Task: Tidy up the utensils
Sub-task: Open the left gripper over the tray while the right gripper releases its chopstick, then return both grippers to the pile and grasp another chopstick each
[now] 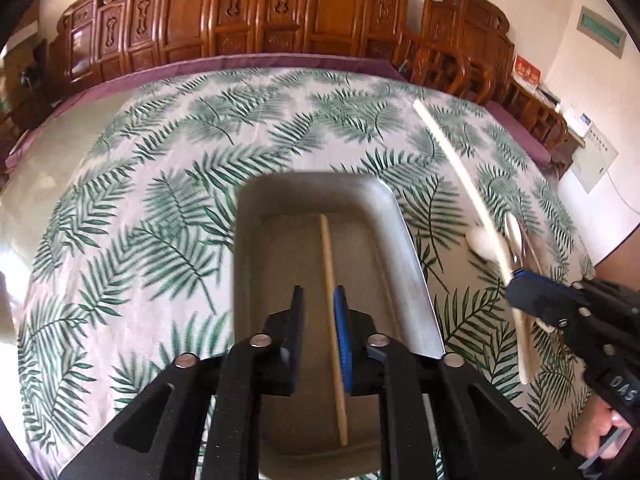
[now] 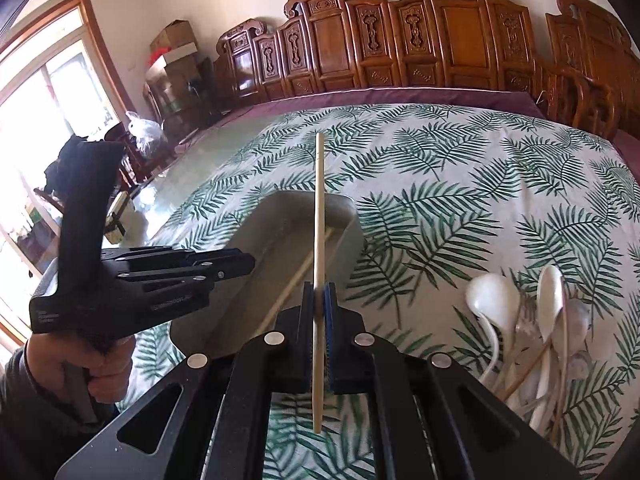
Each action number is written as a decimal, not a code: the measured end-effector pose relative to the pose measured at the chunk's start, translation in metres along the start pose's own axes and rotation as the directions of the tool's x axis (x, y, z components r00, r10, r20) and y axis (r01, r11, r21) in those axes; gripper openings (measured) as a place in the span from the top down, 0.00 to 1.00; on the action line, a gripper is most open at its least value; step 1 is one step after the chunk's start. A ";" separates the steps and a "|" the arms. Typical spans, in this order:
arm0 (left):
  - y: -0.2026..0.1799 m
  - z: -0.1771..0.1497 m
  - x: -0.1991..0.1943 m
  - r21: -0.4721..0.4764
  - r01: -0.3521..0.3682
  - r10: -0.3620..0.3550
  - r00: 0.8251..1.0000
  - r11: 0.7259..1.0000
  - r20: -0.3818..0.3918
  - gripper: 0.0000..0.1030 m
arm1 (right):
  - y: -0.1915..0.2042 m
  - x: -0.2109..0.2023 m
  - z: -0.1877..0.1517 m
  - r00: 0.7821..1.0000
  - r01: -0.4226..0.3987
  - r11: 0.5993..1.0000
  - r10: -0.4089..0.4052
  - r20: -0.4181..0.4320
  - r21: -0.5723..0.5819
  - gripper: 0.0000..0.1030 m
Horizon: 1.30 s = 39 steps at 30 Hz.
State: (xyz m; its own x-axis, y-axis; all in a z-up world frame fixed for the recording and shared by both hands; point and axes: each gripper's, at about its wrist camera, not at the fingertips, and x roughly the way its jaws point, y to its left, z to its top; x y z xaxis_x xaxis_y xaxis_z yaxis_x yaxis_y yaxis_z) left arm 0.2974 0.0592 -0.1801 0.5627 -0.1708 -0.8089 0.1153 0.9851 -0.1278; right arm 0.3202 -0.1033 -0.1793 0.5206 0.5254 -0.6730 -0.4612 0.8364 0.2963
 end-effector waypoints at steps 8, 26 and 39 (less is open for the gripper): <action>0.030 0.008 -0.037 -0.037 -0.060 0.064 0.992 0.998 0.105 0.55 | 0.019 0.032 0.009 0.998 -0.056 0.996 0.057 -0.007 0.073 0.94; 0.049 0.014 -0.051 -0.072 -0.101 0.111 0.983 0.992 0.148 0.20 | 0.040 0.076 -0.010 0.998 -0.014 0.999 0.016 -0.066 0.037 0.91; -0.004 0.010 -0.052 -0.009 -0.044 0.045 0.985 0.999 0.166 0.20 | -0.030 -0.042 -0.005 0.994 0.099 0.994 -0.096 0.060 -0.055 0.91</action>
State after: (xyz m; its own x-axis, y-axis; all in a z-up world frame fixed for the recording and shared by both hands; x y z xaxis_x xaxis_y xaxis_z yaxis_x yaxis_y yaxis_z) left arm 0.2758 0.0638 -0.1312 0.6955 -0.1275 -0.7071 0.0833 0.9918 -0.0969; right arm 0.3086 -0.1513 -0.1641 0.6049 0.4512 -0.6562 -0.4457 0.8747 0.1906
